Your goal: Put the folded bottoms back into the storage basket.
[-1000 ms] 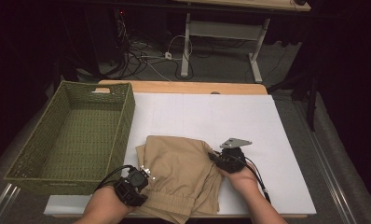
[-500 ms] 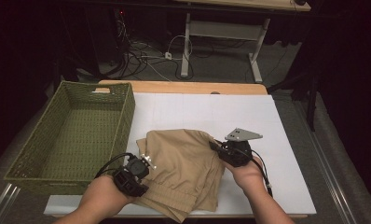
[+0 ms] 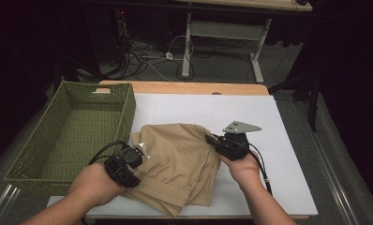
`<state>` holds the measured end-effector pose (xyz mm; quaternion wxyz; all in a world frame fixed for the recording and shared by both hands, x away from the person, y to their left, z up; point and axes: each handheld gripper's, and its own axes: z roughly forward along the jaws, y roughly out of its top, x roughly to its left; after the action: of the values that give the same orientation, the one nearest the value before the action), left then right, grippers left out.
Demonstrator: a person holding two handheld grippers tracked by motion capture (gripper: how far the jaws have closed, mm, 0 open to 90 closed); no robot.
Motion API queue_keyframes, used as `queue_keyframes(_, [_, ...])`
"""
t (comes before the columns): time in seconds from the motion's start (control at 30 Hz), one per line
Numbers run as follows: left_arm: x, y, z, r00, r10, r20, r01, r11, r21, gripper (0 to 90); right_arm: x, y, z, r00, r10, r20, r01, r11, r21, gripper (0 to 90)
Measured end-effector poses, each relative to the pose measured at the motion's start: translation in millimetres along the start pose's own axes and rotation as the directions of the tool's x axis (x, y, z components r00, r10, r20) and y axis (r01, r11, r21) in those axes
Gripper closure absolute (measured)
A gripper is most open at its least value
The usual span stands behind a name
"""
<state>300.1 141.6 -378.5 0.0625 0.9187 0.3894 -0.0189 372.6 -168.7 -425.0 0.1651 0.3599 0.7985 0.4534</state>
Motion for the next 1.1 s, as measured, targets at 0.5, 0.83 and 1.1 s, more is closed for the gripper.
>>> queue_keyframes(0.5, [19.5,5.7,2.4,1.0,0.004,-0.009,-0.003,0.9982,0.06,75.4,4.6,0.4,17.4,1.0,0.0,-0.006,0.0,1.0,0.024,84.5])
queue_keyframes(0.83, [21.9,15.8,-3.1,0.9997,0.017,0.016,-0.019,0.9915,0.129,75.5,6.2,0.9,19.5,0.9996,-0.016,-0.024,0.017,0.999,0.03,84.4])
queue_keyframes(1.1, [26.4,21.2,-4.3,0.9999,0.005,0.016,-0.007,0.9898,0.142,75.9,3.2,0.6,18.5,0.9994,0.01,-0.035,-0.008,0.999,0.036,84.4])
